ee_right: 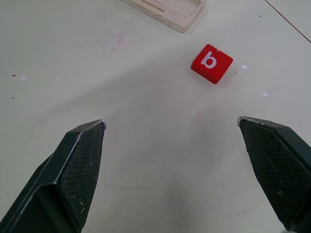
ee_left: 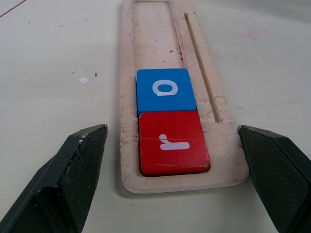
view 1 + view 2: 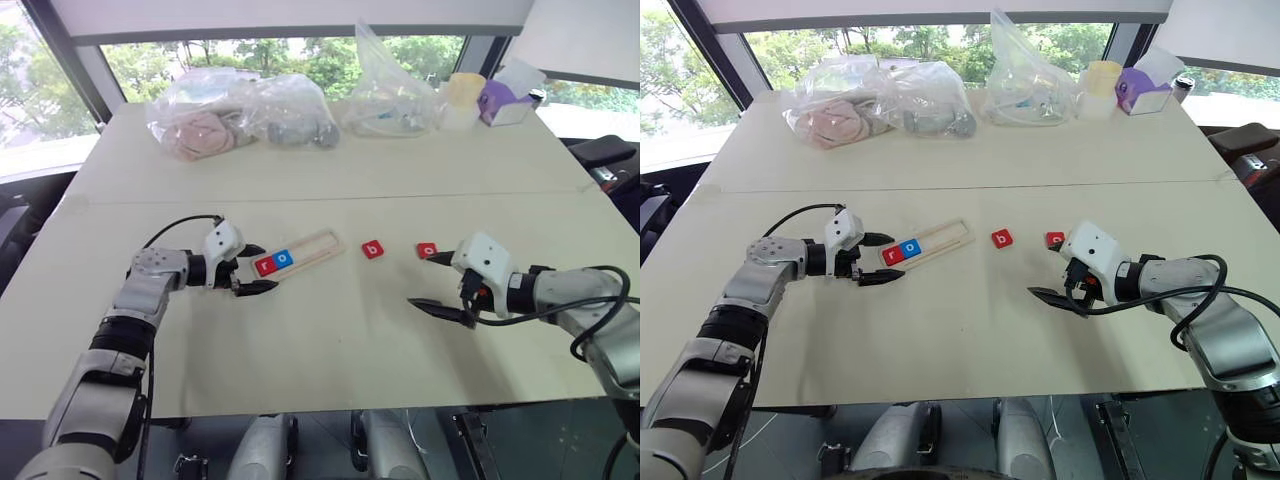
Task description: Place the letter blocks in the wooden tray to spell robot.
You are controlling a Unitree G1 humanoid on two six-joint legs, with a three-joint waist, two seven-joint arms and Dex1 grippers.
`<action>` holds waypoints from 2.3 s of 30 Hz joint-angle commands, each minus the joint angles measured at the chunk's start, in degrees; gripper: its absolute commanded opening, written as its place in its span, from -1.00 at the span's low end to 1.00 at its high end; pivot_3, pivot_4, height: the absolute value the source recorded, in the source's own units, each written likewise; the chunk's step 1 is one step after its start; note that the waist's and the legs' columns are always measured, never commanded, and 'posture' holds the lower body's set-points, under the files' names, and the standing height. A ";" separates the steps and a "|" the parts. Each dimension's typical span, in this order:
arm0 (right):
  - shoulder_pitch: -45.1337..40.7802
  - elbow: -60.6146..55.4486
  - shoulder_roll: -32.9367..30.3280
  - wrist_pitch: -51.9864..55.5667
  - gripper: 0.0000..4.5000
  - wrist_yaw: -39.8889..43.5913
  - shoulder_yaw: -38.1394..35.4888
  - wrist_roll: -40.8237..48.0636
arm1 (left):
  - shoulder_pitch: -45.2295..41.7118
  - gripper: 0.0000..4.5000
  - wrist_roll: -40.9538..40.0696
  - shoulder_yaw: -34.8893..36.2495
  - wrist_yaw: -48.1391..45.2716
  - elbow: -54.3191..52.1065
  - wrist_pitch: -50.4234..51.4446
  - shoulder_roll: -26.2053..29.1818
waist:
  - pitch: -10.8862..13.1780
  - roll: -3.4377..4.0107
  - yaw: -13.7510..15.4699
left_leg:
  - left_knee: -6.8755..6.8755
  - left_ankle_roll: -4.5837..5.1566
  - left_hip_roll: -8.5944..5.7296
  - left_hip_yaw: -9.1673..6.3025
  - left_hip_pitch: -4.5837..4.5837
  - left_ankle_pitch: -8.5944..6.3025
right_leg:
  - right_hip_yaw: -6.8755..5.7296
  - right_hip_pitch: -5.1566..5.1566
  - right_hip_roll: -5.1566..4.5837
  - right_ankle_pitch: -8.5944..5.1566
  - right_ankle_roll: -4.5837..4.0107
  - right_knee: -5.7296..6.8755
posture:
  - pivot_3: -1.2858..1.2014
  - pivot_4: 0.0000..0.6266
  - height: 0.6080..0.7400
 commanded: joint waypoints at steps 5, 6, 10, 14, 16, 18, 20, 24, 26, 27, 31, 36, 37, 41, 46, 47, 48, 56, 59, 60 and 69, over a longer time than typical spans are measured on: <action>-0.18 -2.42 -0.22 -0.12 0.99 -0.44 -0.95 0.14 | -0.20 1.00 3.50 -1.38 -0.72 3.35 -2.65 -0.62 | -0.04 0.01 0.06 | 0.03 0.00 0.00 0.00 0.04 0.00 | 0.00 0.05 0.00 0.00 0.01 0.03 | 0.03 -0.52 0.77; -0.18 -2.41 -0.25 -0.19 0.99 -0.46 -0.93 0.07 | 0.13 1.00 3.68 -1.57 -0.98 3.36 -2.85 -0.55 | -0.05 0.02 0.04 | 0.03 0.00 0.00 0.00 0.07 0.00 | 0.00 0.09 0.00 0.00 0.00 0.03 | 0.03 -0.52 0.77; -0.18 -2.35 -0.35 -0.35 0.99 -0.50 -0.90 -0.11 | 1.69 1.00 4.33 -2.33 -1.75 2.62 -3.87 -0.17 | -0.07 0.02 -0.02 | 0.03 0.00 0.00 0.00 0.10 0.00 | 0.00 0.11 0.01 0.00 0.00 0.03 | 0.03 -0.52 0.77; -0.17 -2.26 -0.32 -0.53 0.99 -0.61 -0.75 -0.39 | 3.61 1.00 5.35 -3.12 -1.48 1.44 -5.56 0.19 | -0.11 0.05 -0.07 | 0.02 0.00 0.00 0.00 0.10 0.00 | 0.00 0.11 0.00 0.01 0.02 0.02 | 0.03 -0.52 0.77; -0.14 -2.27 -0.26 -0.60 0.99 -0.65 -0.74 -0.48 | 4.80 1.00 5.77 -3.48 -1.12 0.61 -6.09 0.34 | -0.14 0.08 -0.07 | 0.02 0.00 0.00 0.00 0.10 0.00 | 0.01 0.11 -0.01 0.01 0.02 0.02 | 0.03 -0.52 0.77; -0.24 -2.15 -0.17 -0.76 1.00 -0.68 -0.54 -0.77 | 5.75 0.75 5.86 -3.64 -0.88 -0.12 -6.09 0.40 | -0.21 0.12 -0.05 | 0.02 0.00 0.00 0.00 0.11 0.00 | 0.01 0.11 -0.02 0.00 0.01 0.02 | 0.03 -0.52 0.77; -0.40 -2.03 -0.09 -0.84 1.00 -0.68 -0.39 -0.93 | 6.25 0.48 5.90 -3.66 -0.61 -0.55 -5.92 0.38 | -0.28 0.15 -0.05 | 0.02 0.00 0.00 0.00 0.12 0.00 | 0.01 0.12 -0.02 0.00 0.01 0.02 | 0.03 -0.52 0.77; -0.89 -1.86 -0.04 -0.96 1.00 -0.66 -0.20 -1.14 | 6.98 0.39 6.15 -3.76 -0.29 -1.38 -5.54 0.56 | -0.46 0.25 -0.09 | 0.02 0.00 0.00 0.00 0.15 0.00 | 0.01 0.14 -0.01 0.00 0.00 0.02 | 0.03 -0.52 0.77; -0.91 -1.85 -0.06 -0.95 1.00 -0.60 -0.25 -1.18 | 7.17 0.39 6.14 -3.80 -0.29 -1.75 -5.50 0.55 | -0.46 0.25 -0.09 | 0.02 0.00 0.00 0.00 0.15 0.00 | 0.00 0.14 0.00 0.00 0.00 0.02 | 0.03 -0.52 0.77; -0.87 -1.89 -0.09 -0.95 1.00 -0.57 -0.25 -1.22 | 7.34 0.39 6.00 -3.84 -0.42 -2.10 -5.39 0.51 | -0.47 0.25 -0.08 | 0.02 0.00 0.00 0.00 0.15 0.00 | 0.00 0.14 0.00 0.00 0.00 0.02 | 0.03 -0.52 0.77; -0.82 -2.11 -0.30 -0.70 1.00 -0.49 -0.47 -1.14 | 8.60 0.39 5.13 -4.62 -2.02 -5.39 -5.67 0.16 | -0.47 0.25 -0.07 | 0.02 0.01 0.00 0.00 0.15 0.00 | 0.01 0.15 0.00 0.00 0.01 0.02 | 0.03 -0.52 0.77; -0.65 -2.20 -0.84 -0.58 1.00 -0.23 -1.06 -1.06 | 10.05 0.39 4.27 -6.76 -5.15 -11.54 -5.05 -0.69 | -0.47 0.25 0.06 | 0.01 0.01 0.00 0.00 0.14 0.00 | 0.01 0.15 -0.02 -0.01 -0.01 -0.01 | 0.03 -0.52 0.77; -0.59 -2.27 -0.95 -0.55 1.00 -0.18 -1.15 -1.03 | 10.38 0.39 4.09 -7.59 -6.01 -13.17 -4.89 -0.91 | -0.48 0.26 0.12 | 0.02 0.01 0.00 0.00 0.14 0.00 | 0.00 0.17 -0.02 -0.02 -0.02 -0.01 | 0.03 -0.52 0.77; -0.34 -2.72 -1.26 -0.27 1.00 -0.08 -1.44 -0.81 | 11.20 0.39 4.10 -9.76 -7.87 -16.61 -4.83 -1.42 | -0.47 0.26 0.13 | 0.02 0.02 -0.04 0.00 0.13 -0.01 | 0.01 0.19 -0.08 -0.08 -0.13 -0.06 | 0.03 -0.52 0.77; -0.14 -3.45 -1.45 0.26 1.00 -0.01 -1.53 -0.62 | 10.28 0.39 5.11 -11.38 -7.28 -16.57 -4.77 -3.34 | -0.47 0.26 0.29 | 0.03 0.02 -0.05 0.00 0.12 -0.01 | 0.00 0.20 -0.08 -0.10 -0.16 -0.06 | 0.03 -0.52 0.77; -0.08 -3.56 -1.46 0.37 1.00 0.02 -1.56 -0.57 | 10.05 0.39 5.40 -11.39 -6.86 -16.16 -4.76 -3.68 | -0.47 0.26 0.30 | 0.03 0.02 -0.06 0.00 0.13 -0.01 | 0.00 0.21 -0.08 -0.10 -0.16 -0.06 | 0.03 -0.52 0.77; -0.05 -3.75 -1.44 0.54 1.00 0.00 -1.57 -0.53 | 9.98 0.39 5.58 -11.28 -6.66 -15.96 -4.75 -3.84 | -0.47 0.26 0.36 | 0.04 0.02 -0.06 0.00 0.13 -0.01 | -0.01 0.22 -0.08 -0.10 -0.16 -0.06 | 0.03 -0.52 0.77; -0.17 -3.61 -1.38 0.66 1.00 0.30 -1.37 -0.81 | 11.56 0.39 6.53 -10.69 -4.97 -16.97 -3.49 -4.18 | -0.48 0.26 1.40 | 0.07 0.03 -0.06 0.00 0.15 -0.01 | -0.04 0.24 -0.02 -0.10 -0.15 -0.05 | 0.03 -0.52 0.77; -0.62 -3.74 -0.91 0.64 1.00 0.08 -0.79 -0.94 | 12.56 0.61 6.66 -10.73 -4.35 -17.96 -3.07 -3.92 | -0.48 0.26 1.41 | 0.07 0.02 -0.06 -0.01 0.15 -0.01 | -0.04 0.24 -0.01 -0.10 -0.15 -0.05 | 0.03 -0.52 0.77; -1.16 -3.48 -0.51 0.43 1.00 -0.15 -0.30 -1.18 | 12.87 0.86 6.64 -10.75 -4.15 -18.30 -2.86 -3.86 | -0.48 0.27 1.39 | 0.07 0.03 -0.06 0.00 0.15 -0.01 | -0.04 0.24 -0.01 -0.10 -0.15 -0.05 | 0.03 -0.52 0.77; -6.63 0.05 6.06 -4.83 1.00 -5.28 8.55 -8.30 | 14.27 0.97 5.06 -8.87 -2.07 -21.79 -1.84 -3.41 | -0.50 0.28 1.31 | 0.06 0.03 -0.05 -0.01 0.18 -0.01 | -0.04 0.25 0.00 -0.11 -0.16 -0.05 | 0.03 -0.52 0.77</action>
